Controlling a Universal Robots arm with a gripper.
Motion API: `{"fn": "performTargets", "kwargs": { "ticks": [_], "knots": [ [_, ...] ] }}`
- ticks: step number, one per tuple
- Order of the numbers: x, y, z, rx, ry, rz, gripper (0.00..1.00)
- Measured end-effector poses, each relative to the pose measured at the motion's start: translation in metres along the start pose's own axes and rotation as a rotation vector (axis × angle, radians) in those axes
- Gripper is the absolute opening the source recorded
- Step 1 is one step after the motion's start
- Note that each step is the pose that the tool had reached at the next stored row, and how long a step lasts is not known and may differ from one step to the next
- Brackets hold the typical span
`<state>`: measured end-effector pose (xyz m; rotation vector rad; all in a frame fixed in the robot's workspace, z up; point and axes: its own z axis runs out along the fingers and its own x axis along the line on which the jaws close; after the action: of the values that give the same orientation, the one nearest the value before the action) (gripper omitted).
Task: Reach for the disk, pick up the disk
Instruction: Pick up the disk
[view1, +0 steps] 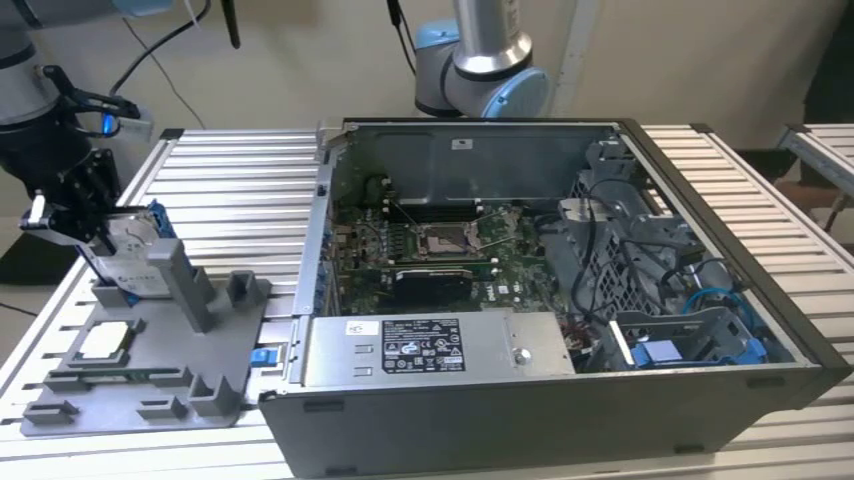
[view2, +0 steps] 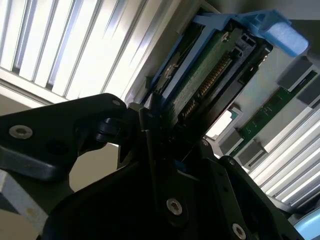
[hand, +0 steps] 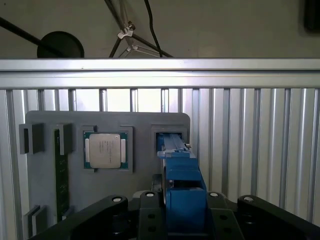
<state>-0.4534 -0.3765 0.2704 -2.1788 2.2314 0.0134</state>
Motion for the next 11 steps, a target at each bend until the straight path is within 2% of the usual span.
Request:
{"fn": "performTargets", "kwargs": {
  "ticks": [11],
  "knots": [
    [0.0000,0.0000,-0.0004,0.0003,-0.0001,0.000,0.00]
  ]
}}
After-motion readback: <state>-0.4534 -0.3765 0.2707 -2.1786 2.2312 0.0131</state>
